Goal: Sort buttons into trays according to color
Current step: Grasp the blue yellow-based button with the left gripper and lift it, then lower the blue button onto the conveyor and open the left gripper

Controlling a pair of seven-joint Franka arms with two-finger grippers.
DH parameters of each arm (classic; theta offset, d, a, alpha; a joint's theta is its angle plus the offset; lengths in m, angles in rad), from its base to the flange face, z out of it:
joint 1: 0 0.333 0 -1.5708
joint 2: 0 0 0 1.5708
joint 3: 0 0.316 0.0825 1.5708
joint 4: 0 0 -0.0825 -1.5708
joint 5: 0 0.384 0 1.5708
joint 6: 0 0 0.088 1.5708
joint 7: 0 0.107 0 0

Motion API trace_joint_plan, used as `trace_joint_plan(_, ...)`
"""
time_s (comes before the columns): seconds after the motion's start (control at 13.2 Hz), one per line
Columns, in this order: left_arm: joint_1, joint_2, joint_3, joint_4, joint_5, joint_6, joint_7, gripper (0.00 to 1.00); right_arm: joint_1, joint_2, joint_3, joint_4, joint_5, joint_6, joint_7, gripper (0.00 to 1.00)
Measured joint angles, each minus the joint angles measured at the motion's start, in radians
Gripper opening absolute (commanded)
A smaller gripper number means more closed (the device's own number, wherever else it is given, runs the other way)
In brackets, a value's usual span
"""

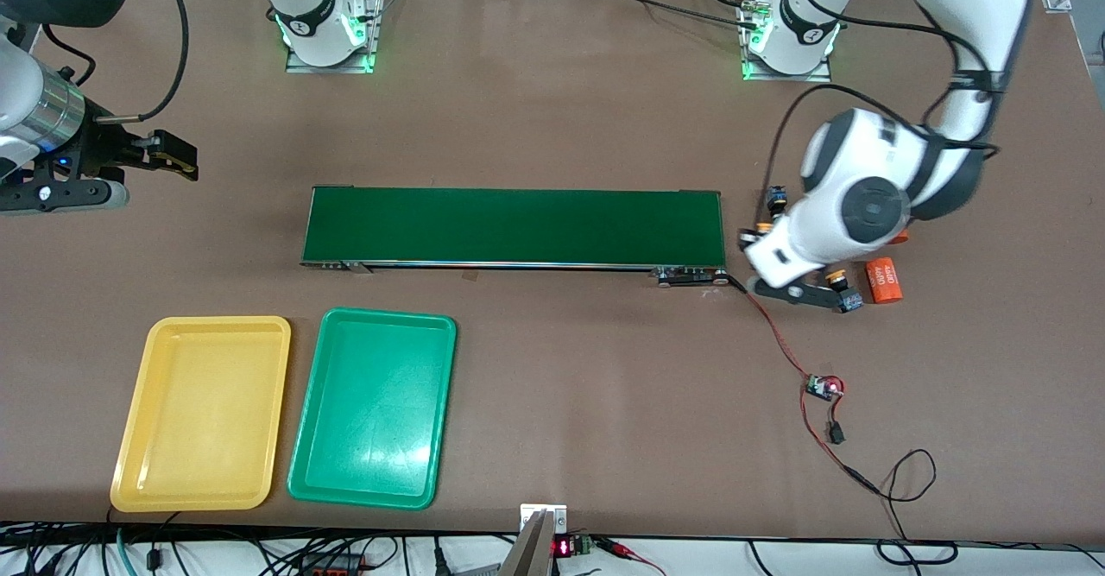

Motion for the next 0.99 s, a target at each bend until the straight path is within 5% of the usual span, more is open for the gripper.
trace_joint_plan(0.46, -0.088, 0.069, -0.043, -0.016, 0.0, 0.047, -0.158, 0.17, 0.0, 0.0, 0.0, 0.0, 0.0, 0.0, 0.0, 1.0)
trace_joint_plan(0.53, -0.094, 0.071, -0.043, -0.022, 0.0, 0.065, -0.178, 0.27, 0.0, 0.0, 0.0, 0.0, 0.0, 0.0, 0.0, 1.0)
trace_joint_plan(0.61, -0.102, 0.074, -0.043, -0.029, 0.0, 0.083, -0.201, 0.52, 0.0, 0.0, 0.0, 0.0, 0.0, 0.0, 0.0, 1.0)
trace_joint_plan(0.68, -0.11, 0.081, -0.044, -0.036, 0.0, 0.103, -0.228, 1.0, 0.0, 0.0, 0.0, 0.0, 0.0, 0.0, 0.0, 1.0)
trace_joint_plan(0.99, -0.109, 0.088, -0.041, -0.028, 0.0, 0.139, -0.28, 1.0, 0.001, 0.0, 0.0, 0.0, 0.0, 0.0, 0.0, 1.0)
